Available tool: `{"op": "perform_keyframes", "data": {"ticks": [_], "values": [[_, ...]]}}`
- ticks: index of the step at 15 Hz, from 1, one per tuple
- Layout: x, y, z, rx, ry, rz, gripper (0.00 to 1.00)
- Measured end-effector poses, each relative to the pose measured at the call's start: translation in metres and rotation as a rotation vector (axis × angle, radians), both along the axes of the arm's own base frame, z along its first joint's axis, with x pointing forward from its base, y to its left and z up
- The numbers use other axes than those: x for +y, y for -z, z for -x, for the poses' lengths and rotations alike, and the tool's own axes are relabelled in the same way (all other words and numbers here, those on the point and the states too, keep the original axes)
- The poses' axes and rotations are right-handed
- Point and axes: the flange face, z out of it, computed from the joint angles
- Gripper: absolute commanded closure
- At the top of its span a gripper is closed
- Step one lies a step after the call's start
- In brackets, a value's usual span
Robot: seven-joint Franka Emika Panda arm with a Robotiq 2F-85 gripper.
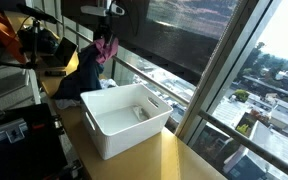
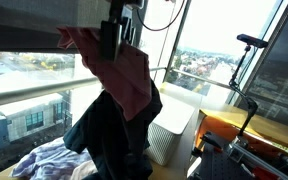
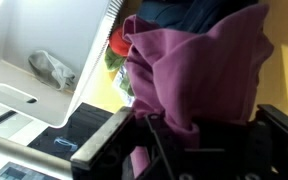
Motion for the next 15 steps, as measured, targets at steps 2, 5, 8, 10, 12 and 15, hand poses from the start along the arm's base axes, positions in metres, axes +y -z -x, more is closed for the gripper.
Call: {"op": "perform_keyframes", "data": {"ticks": [2,5,8,10,12,15], "values": [[0.003,0.024,-0.006,0.015,-0.007,-0.002,1.0],[-0.002,0.044,-0.008,0.042,-0.022,0.007,1.0],[-0.015,0.069,0.002,0.063,-0.025,0.016,1.0],[-0.023,0.091,0.016,0.064,-0.032,0.016,0.74],[-0.026,0.112,0.035,0.057,-0.047,0.011,0.6],[-0.029,0.131,0.067,0.034,-0.072,0.0,0.39]]}}
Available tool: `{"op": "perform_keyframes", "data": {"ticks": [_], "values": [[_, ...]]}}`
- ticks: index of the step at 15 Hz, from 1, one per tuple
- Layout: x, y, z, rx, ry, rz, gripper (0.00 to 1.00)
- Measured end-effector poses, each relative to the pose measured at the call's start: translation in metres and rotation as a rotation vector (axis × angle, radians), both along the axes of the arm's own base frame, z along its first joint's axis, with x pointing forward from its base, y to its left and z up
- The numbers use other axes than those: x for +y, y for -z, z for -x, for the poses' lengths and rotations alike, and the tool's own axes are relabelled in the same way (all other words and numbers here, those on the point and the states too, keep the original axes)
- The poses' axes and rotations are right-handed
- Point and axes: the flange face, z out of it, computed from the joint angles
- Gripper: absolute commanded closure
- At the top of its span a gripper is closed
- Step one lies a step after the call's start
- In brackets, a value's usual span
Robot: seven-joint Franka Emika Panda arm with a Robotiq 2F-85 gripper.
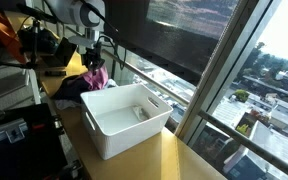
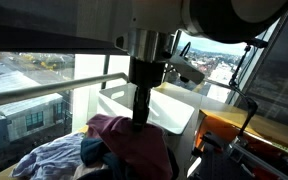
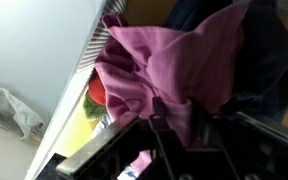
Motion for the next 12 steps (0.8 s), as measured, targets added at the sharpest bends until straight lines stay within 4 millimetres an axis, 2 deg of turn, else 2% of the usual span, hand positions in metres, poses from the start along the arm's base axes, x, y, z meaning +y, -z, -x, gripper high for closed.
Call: {"op": "perform_keyframes", "data": {"ticks": [3,5,6,8,10,12], "values": [[-0.006,-0.006,0.017,-0.036,-0.002,-0.011,0.16],[-0.016,-0.022,0.013,-0.07,0.019,-0.02,0.03],[-0.025,-0.032,0.007,-0.089,0.037,-0.024,0.0],[-0.049,-0.053,-0.015,-0.132,0.089,-0.034,0.0],[-0.082,-0.074,-0.046,-0.182,0.157,-0.044,0.0],[-0.113,-0.085,-0.08,-0.223,0.221,-0.049,0.0]]}}
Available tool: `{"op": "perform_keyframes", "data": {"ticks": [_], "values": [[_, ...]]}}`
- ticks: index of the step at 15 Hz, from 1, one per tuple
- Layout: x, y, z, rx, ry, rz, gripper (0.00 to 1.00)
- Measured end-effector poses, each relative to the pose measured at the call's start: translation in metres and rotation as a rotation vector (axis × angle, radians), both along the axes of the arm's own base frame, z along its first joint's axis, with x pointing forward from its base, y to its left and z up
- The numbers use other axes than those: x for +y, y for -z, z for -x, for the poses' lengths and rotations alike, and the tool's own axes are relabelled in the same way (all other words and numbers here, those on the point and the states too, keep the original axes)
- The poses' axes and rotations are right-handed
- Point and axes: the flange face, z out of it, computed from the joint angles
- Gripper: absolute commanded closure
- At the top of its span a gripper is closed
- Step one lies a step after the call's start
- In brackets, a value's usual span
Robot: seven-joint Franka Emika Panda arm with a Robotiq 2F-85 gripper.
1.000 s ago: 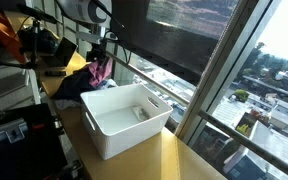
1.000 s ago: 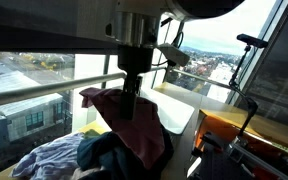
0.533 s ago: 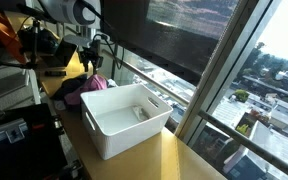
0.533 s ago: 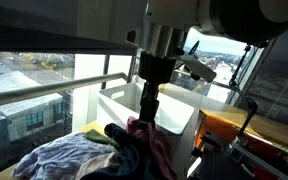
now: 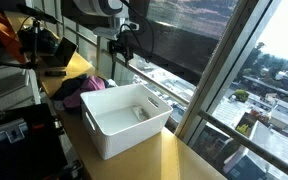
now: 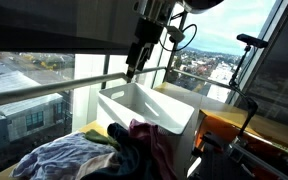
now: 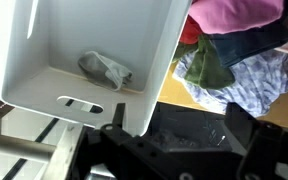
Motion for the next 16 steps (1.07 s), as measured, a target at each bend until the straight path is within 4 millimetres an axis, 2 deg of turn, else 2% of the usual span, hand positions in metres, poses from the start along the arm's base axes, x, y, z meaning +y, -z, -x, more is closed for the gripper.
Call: {"op": "perform_keyframes", "data": {"ticks": [1,3,7,9,11,16], "values": [[-0.012,0.001,-0.017,-0.012,0.026,-0.001,0.0],[-0.029,0.017,-0.047,-0.018,0.07,0.0,0.0],[-0.045,0.087,-0.094,0.017,0.141,0.015,0.0],[-0.054,0.122,-0.111,0.044,0.171,0.03,0.0],[-0.068,0.148,-0.125,0.07,0.201,0.047,0.0],[-0.109,0.177,-0.149,0.141,0.293,0.047,0.0]]}}
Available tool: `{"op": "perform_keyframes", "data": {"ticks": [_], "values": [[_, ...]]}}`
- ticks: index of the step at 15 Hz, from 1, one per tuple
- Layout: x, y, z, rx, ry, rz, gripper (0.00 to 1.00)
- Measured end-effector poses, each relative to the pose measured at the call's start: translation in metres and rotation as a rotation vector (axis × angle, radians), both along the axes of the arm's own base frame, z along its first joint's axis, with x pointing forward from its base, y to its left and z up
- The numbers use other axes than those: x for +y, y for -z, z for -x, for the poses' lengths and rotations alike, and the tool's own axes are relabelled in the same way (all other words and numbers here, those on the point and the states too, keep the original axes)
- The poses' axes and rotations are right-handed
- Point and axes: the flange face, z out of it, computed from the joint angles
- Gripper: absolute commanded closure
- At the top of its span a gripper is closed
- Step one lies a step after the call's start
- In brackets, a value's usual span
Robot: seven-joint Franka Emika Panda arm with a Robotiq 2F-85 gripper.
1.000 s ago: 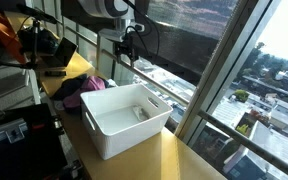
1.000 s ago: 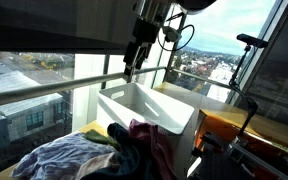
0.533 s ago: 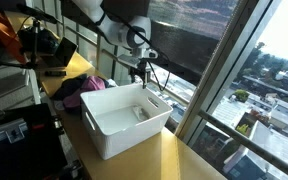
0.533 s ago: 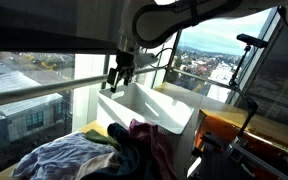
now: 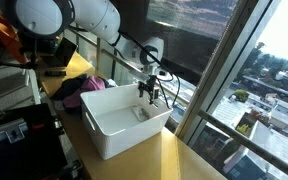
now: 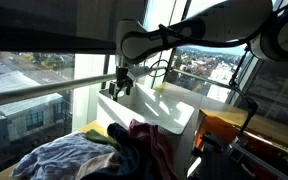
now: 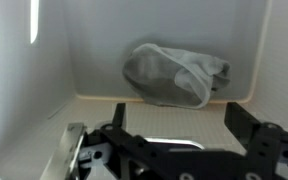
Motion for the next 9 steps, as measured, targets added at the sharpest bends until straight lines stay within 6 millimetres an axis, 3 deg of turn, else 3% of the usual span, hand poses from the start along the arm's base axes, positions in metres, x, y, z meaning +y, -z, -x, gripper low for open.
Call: {"op": "perform_keyframes", "data": {"ticks": [5,9], "values": [[-0.025,0.049,0.003,0.107,0.074,-0.035,0.0],[-0.032,0.089,0.009,0.164,0.11,-0.052,0.0]]}}
